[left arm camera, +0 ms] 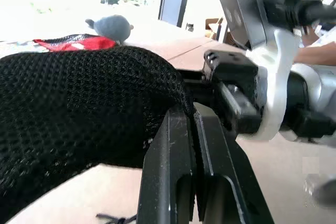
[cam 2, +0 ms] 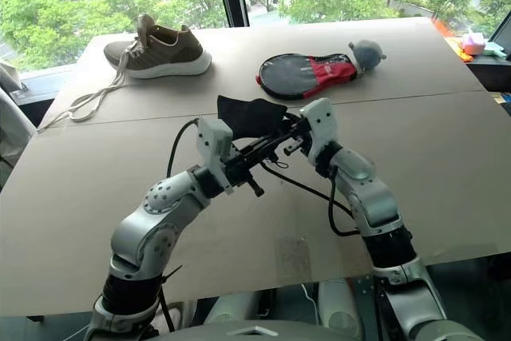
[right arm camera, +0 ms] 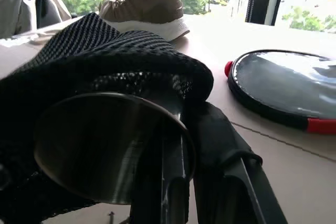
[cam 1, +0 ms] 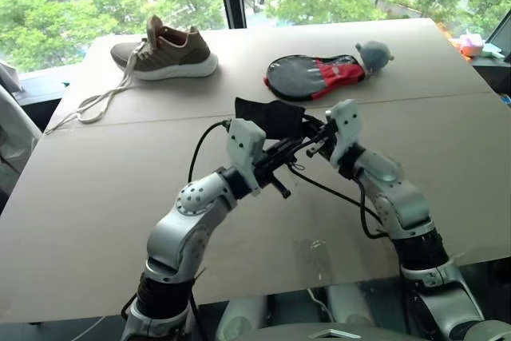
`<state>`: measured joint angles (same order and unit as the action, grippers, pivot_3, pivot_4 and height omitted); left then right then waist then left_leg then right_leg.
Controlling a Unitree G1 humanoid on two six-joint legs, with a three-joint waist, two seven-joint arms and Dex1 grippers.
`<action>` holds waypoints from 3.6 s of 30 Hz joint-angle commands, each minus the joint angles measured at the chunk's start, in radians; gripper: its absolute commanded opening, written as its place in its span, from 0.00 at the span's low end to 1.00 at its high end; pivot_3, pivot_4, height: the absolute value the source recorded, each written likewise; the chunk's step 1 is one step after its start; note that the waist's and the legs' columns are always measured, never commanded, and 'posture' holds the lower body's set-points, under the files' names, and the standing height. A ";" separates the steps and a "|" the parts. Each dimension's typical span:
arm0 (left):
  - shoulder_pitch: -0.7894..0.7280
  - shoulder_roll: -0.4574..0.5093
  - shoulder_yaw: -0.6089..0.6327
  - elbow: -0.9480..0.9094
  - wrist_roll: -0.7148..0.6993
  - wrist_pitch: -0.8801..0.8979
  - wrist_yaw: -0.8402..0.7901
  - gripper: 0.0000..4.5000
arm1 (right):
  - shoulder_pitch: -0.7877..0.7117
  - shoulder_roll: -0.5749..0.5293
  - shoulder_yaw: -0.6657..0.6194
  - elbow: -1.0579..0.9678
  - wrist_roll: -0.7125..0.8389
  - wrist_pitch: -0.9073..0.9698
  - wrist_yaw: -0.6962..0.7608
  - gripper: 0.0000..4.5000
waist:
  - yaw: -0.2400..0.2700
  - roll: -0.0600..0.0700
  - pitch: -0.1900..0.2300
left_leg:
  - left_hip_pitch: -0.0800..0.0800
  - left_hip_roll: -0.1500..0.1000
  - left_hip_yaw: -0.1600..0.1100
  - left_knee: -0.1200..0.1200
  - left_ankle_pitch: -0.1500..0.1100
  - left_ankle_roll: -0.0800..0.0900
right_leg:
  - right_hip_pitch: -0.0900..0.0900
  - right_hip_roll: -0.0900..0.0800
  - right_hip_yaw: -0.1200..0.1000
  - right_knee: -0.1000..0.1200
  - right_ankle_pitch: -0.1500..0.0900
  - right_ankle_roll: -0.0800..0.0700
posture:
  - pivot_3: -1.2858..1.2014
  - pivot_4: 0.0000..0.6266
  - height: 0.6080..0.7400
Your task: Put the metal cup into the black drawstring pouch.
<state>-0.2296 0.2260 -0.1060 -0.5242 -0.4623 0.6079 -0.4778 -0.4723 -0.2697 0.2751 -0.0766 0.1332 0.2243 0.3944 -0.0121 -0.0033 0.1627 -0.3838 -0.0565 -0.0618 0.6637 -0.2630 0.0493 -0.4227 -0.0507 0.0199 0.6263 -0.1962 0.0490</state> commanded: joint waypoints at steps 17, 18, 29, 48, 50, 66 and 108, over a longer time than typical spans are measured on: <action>0.010 0.055 -0.076 -0.042 0.014 -0.055 -0.054 0.00 | 0.025 0.201 -0.217 -0.041 0.261 0.331 -0.075 0.09 | 0.005 -0.001 0.000 | 0.000 0.001 -0.002 -0.001 -0.001 0.001 | 0.000 -0.004 0.002 0.000 0.000 -0.001 | 0.52 0.24 1.00; 0.009 0.054 -0.073 -0.039 0.013 -0.057 -0.055 0.00 | 0.019 0.188 -0.218 -0.050 0.253 0.346 -0.073 0.17 | 0.006 -0.001 0.000 | 0.000 0.001 -0.002 -0.001 -0.001 0.001 | 0.000 -0.004 0.002 0.000 0.000 -0.001 | 0.52 0.24 1.00; 0.006 0.007 -0.002 0.003 -0.025 -0.045 -0.004 0.00 | 0.044 0.098 -0.219 -0.155 0.281 0.404 0.019 0.94 | -0.001 -0.001 0.000 | 0.000 0.001 -0.001 -0.004 0.000 0.001 | -0.001 -0.003 0.001 0.000 0.000 -0.001 | 0.52 0.24 1.00; -0.030 -0.026 0.086 0.085 -0.115 -0.002 0.037 0.00 | 0.092 -0.151 -0.232 -0.306 0.385 0.521 0.192 0.94 | 0.003 -0.002 0.000 | 0.000 0.001 -0.001 -0.003 -0.001 0.002 | -0.001 -0.004 0.000 -0.001 0.000 0.000 | 0.52 0.24 1.00; -0.032 -0.024 0.088 0.083 -0.124 0.001 0.039 0.00 | 0.094 -0.152 -0.232 -0.297 0.376 0.511 0.189 0.94 | 0.003 -0.002 0.000 | 0.000 0.000 -0.001 -0.003 -0.001 0.001 | -0.001 -0.004 0.000 -0.001 0.000 0.000 | 0.52 0.24 1.00; -0.053 -0.013 0.086 0.088 -0.133 0.012 0.037 0.00 | 0.128 -0.193 -0.114 -0.307 0.216 0.347 0.243 0.16 | 0.005 -0.002 0.000 | 0.000 0.001 -0.001 -0.003 0.000 0.000 | -0.001 -0.004 0.000 -0.001 0.000 0.000 | 0.52 0.24 1.00; -0.025 -0.004 0.041 0.057 -0.146 0.022 0.013 0.00 | 0.077 0.173 -0.191 -0.249 0.183 0.436 -0.078 0.00 | 0.006 -0.002 0.000 | 0.000 -0.001 -0.001 -0.003 0.001 -0.001 | -0.001 -0.003 0.000 0.000 0.000 0.000 | 0.52 0.24 1.00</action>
<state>-0.2544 0.2247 -0.0571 -0.4229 -0.5904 0.6314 -0.4545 -0.3967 -0.1466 0.1507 -0.2915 0.2293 0.6062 0.3446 -0.0058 -0.0055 0.1631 -0.3843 -0.0580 -0.0629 0.6606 -0.2622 0.0480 -0.4240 -0.0535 0.0203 0.6260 -0.1960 0.0487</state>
